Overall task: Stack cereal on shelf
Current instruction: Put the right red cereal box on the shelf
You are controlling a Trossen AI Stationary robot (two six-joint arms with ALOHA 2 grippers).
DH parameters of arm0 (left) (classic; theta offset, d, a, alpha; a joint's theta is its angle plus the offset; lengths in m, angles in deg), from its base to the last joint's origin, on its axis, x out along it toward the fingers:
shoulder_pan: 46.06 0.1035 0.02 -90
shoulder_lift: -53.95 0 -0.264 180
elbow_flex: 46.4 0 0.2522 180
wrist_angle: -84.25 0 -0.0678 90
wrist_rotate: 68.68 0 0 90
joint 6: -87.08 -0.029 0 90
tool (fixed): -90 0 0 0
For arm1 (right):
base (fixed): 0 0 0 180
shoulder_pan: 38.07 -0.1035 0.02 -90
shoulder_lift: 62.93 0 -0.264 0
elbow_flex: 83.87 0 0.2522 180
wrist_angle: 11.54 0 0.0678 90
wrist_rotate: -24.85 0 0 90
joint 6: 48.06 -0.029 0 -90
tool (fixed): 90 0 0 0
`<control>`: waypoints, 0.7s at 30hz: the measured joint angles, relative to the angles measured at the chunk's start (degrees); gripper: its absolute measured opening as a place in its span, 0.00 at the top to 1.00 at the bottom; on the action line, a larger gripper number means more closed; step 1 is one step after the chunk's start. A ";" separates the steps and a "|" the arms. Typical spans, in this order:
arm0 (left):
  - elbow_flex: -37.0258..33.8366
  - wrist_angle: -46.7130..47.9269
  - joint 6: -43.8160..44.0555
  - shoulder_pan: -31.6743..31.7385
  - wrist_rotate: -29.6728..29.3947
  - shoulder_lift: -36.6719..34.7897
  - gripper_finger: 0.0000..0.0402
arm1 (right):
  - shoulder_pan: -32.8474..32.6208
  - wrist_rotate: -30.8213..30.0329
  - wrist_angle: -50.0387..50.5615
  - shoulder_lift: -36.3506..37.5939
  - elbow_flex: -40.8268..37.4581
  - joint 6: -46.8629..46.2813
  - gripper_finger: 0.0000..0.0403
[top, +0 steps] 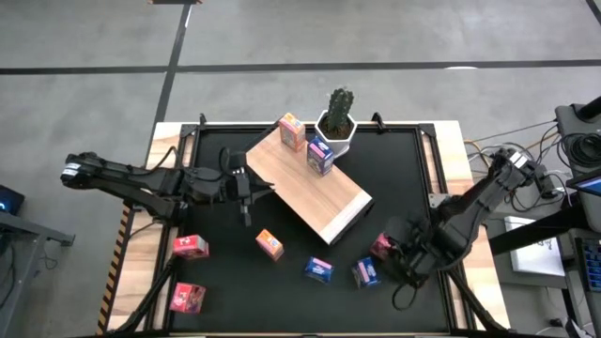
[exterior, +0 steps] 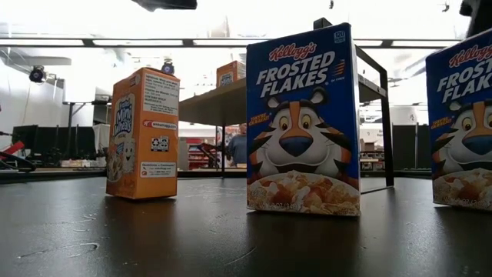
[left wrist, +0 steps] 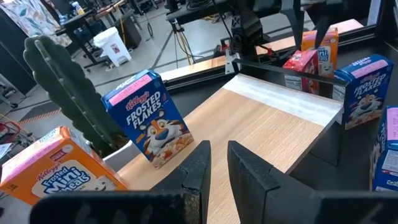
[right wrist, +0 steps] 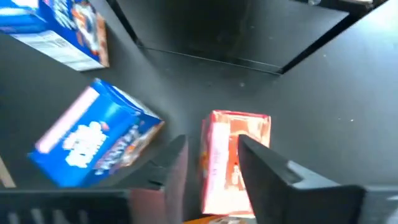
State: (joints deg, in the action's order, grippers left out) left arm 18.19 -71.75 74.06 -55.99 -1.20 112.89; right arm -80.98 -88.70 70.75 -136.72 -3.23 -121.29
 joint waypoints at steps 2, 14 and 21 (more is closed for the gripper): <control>0.00 -0.02 0.00 0.00 0.00 0.00 0.91 | -1.23 -0.58 -0.02 -0.85 -1.54 -0.86 0.60; 0.00 -0.24 0.00 0.00 -0.02 -0.02 0.91 | -1.87 -0.92 0.11 -1.72 -7.11 -1.74 0.43; -0.39 -0.47 0.00 0.00 -0.02 -0.04 0.91 | -1.85 -0.45 0.53 0.43 -4.62 -1.92 0.43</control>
State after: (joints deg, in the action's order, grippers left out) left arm 17.80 -72.22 74.06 -55.99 -1.22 112.85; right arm -82.83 -89.15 71.28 -136.29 -7.85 -123.21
